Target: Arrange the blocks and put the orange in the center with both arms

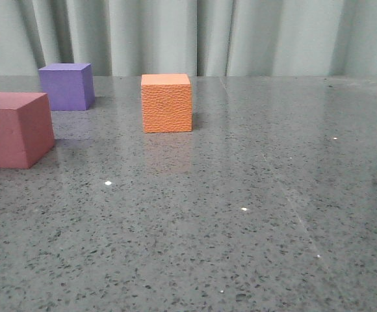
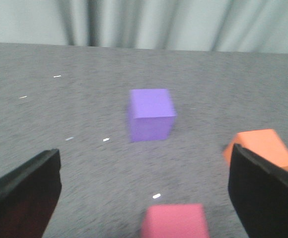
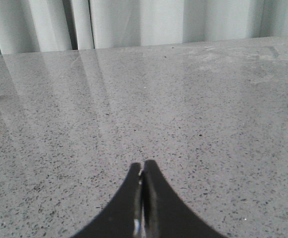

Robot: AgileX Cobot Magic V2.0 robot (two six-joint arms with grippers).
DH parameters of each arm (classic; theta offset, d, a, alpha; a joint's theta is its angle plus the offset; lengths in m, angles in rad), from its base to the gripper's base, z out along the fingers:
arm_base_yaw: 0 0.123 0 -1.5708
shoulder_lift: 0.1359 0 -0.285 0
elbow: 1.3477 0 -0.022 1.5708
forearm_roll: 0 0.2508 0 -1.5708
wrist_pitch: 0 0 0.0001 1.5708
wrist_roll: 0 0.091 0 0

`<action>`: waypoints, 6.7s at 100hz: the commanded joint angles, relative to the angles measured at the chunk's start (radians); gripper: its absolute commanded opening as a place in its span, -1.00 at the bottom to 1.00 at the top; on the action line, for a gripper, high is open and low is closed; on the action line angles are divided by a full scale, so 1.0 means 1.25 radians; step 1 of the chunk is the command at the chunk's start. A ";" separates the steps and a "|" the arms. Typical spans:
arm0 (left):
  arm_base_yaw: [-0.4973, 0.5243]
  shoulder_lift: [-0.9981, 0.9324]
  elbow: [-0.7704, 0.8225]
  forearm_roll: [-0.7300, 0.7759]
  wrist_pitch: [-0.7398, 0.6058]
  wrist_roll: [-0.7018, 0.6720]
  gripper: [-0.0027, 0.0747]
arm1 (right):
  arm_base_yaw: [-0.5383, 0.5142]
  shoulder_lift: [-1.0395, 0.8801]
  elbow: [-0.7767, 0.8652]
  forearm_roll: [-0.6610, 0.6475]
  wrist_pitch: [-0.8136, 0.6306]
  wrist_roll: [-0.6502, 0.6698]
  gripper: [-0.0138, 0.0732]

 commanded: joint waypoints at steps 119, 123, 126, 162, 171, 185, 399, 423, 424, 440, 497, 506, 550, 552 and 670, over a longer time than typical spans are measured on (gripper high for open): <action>-0.331 0.619 -0.509 0.291 0.009 -0.401 0.72 | -0.005 -0.017 -0.011 0.004 -0.064 -0.007 -0.84; -0.331 0.620 -0.509 0.280 0.009 -0.403 0.72 | -0.005 -0.017 -0.011 0.004 -0.064 -0.007 -0.84; -0.331 0.620 -0.509 0.276 0.009 -0.405 0.72 | -0.005 -0.017 -0.011 0.004 -0.064 -0.007 -0.84; -0.337 0.673 -0.508 0.288 0.074 -0.467 0.72 | -0.005 -0.017 -0.011 0.004 -0.064 -0.007 -0.84; -0.348 0.689 -0.508 0.288 0.087 -0.467 0.72 | -0.005 -0.017 -0.011 0.004 -0.064 -0.007 -0.84; -0.362 0.703 -0.508 0.288 0.101 -0.470 0.72 | -0.005 -0.017 -0.011 0.004 -0.064 -0.007 -0.84; -0.191 0.414 -0.172 0.543 0.006 -0.595 -0.56 | -0.005 -0.017 -0.011 0.004 -0.064 -0.007 -0.84; -0.191 0.465 -0.170 0.541 -0.004 -0.595 -0.56 | -0.005 -0.017 -0.011 0.004 -0.064 -0.007 -0.84; -0.191 0.469 -0.170 0.541 -0.004 -0.595 -0.56 | -0.005 -0.017 -0.011 0.004 -0.064 -0.007 -0.84; -0.170 0.503 -0.170 0.507 -0.004 -0.595 -0.56 | -0.005 -0.017 -0.011 0.004 -0.064 -0.007 -0.84; -0.145 0.558 -0.170 0.473 -0.018 -0.564 -0.56 | -0.005 -0.017 -0.011 0.004 -0.064 -0.007 -0.84; -0.145 0.563 -0.170 0.472 -0.017 -0.564 -0.56 | -0.005 -0.017 -0.011 0.004 -0.064 -0.007 -0.84; -0.145 0.587 -0.170 0.468 0.005 -0.564 -0.56 | -0.005 -0.017 -0.011 0.004 -0.064 -0.007 -0.84; -0.145 0.587 -0.170 0.468 0.005 -0.564 -0.56 | -0.005 -0.017 -0.011 0.004 -0.064 -0.007 -0.84; -0.145 0.317 -0.168 0.475 0.043 -0.515 0.78 | -0.005 -0.017 -0.011 0.004 -0.064 -0.007 -0.84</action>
